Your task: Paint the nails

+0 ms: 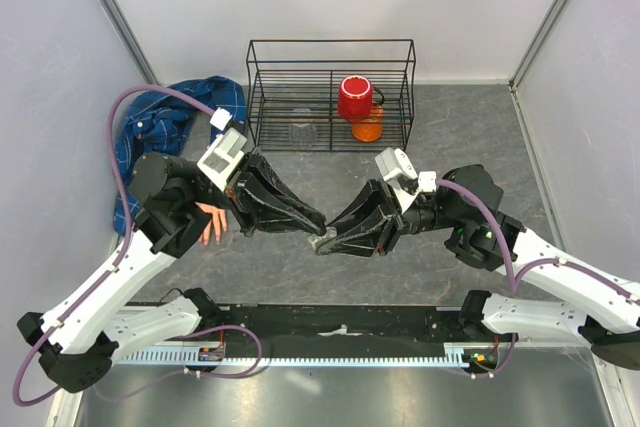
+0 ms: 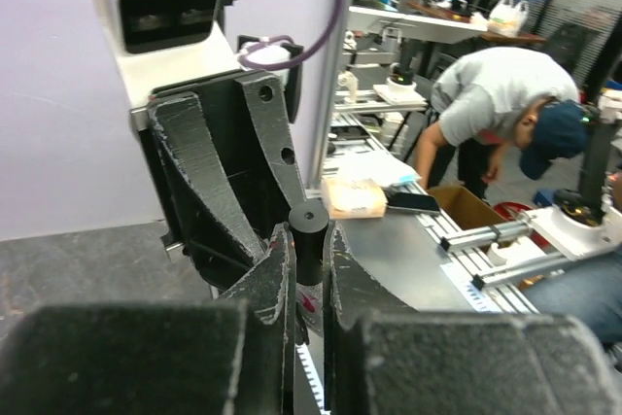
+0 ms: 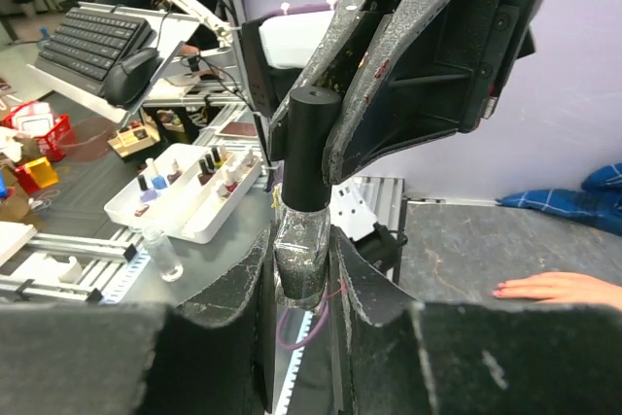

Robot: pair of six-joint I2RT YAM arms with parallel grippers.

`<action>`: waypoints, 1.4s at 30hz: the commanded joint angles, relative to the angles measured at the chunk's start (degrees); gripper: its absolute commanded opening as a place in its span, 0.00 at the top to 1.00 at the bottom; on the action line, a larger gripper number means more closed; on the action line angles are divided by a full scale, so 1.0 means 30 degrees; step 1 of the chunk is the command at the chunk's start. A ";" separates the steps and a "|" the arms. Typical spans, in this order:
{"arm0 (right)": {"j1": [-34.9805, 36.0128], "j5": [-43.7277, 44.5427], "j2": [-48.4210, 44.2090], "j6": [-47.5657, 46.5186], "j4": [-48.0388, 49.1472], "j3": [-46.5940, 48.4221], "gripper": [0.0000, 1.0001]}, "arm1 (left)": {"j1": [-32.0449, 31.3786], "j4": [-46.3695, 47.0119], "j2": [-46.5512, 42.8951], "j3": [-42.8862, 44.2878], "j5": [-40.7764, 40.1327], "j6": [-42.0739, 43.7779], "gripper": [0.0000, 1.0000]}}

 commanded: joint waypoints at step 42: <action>0.0338 1.1577 0.1596 -0.7106 -0.8569 0.2787 1.00 | 0.0023 -2.1060 0.2420 0.8044 -1.1966 0.7705 0.74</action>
